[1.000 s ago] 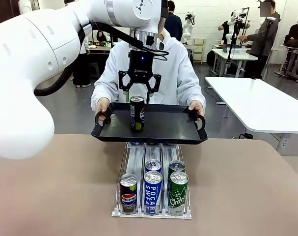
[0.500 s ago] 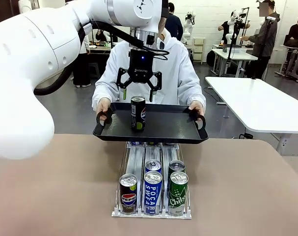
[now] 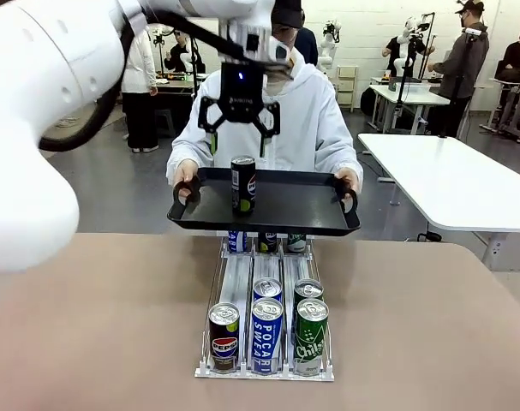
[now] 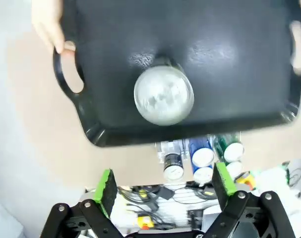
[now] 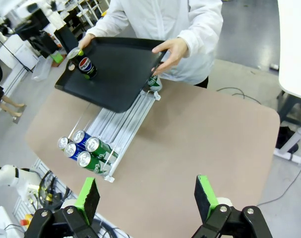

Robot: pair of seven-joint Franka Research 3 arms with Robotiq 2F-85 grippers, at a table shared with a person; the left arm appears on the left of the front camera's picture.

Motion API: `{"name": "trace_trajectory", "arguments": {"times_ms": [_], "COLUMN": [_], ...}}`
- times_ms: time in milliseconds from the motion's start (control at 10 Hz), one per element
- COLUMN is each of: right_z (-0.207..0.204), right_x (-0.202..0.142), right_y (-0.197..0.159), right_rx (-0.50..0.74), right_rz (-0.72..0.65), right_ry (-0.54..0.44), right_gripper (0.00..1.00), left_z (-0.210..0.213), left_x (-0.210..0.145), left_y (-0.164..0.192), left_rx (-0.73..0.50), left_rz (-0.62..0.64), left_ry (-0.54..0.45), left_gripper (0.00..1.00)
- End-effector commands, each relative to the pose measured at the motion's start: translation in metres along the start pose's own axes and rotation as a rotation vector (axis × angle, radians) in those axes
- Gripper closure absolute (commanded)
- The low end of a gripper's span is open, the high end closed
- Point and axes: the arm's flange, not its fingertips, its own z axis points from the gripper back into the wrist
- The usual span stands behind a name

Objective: Retrieve and hand over the desired beverage to the person.
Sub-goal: Place the picked can on the Handle tray extended by the person.

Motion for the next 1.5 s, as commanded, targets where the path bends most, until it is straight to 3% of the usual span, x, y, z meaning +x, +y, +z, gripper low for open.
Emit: {"name": "trace_trajectory", "arguments": {"times_ms": [0,300,600,900,1100,1400], "right_z": [-0.001,-0.001,-0.001,-0.001,-0.001,-0.001], "right_x": [0.001,0.001,0.001,0.001,0.001,0.001], "right_y": [0.0,0.0,0.0,0.0,0.0,0.0], "right_rx": [-0.01,-0.01,-0.01,-0.01,-0.01,-0.01], "right_rz": [-0.001,-0.001,-0.001,-0.001,-0.001,-0.001], "right_ry": [0.006,0.006,0.006,0.006,0.006,0.006], "right_gripper": [0.0,0.0,0.0,0.0,0.0,0.0], "left_z": [0.021,0.027,0.002,-0.026,-0.052,-0.073], "left_x": [-0.048,-0.122,-0.169,-0.207,-0.224,-0.241], "left_y": [0.034,0.087,0.113,0.13,0.155,0.175], "left_rx": [-0.065,-0.161,-0.117,-0.115,-0.07,-0.005], "left_rz": [-0.217,-0.352,-0.438,-0.301,-0.155,-0.078], "left_ry": [-0.058,-0.14,-0.086,-0.037,0.131,0.152], "left_gripper": [0.0,0.0,0.0,0.0,0.0,0.0]}}
